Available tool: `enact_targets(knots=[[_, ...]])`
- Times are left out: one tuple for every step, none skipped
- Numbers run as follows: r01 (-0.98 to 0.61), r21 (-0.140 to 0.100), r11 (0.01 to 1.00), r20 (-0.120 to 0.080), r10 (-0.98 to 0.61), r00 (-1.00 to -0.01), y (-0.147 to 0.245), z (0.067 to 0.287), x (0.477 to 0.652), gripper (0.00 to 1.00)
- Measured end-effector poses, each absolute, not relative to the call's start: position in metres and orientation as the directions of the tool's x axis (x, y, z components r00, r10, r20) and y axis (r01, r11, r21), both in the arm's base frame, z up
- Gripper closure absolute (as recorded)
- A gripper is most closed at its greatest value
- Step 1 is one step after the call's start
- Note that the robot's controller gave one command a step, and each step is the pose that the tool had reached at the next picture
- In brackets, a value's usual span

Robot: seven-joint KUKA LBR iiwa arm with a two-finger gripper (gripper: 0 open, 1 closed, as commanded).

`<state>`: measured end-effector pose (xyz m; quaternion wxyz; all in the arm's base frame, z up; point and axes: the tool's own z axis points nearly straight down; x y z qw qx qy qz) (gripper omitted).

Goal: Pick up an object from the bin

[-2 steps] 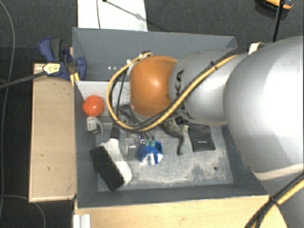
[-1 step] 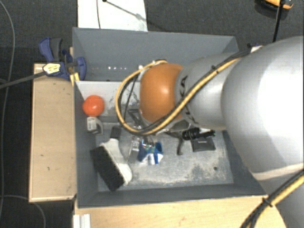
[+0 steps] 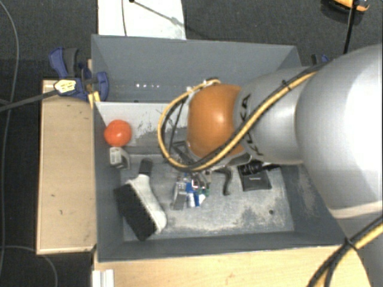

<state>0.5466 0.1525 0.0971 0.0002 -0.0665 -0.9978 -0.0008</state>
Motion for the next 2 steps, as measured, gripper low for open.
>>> enact_targets(knots=[[-0.099,0.002,0.995,-0.002,-0.099,-0.995,0.14,0.094,0.545,0.0],[-0.035,0.003,0.999,-0.002,-0.035,-0.999,0.097,0.086,0.53,0.0]])
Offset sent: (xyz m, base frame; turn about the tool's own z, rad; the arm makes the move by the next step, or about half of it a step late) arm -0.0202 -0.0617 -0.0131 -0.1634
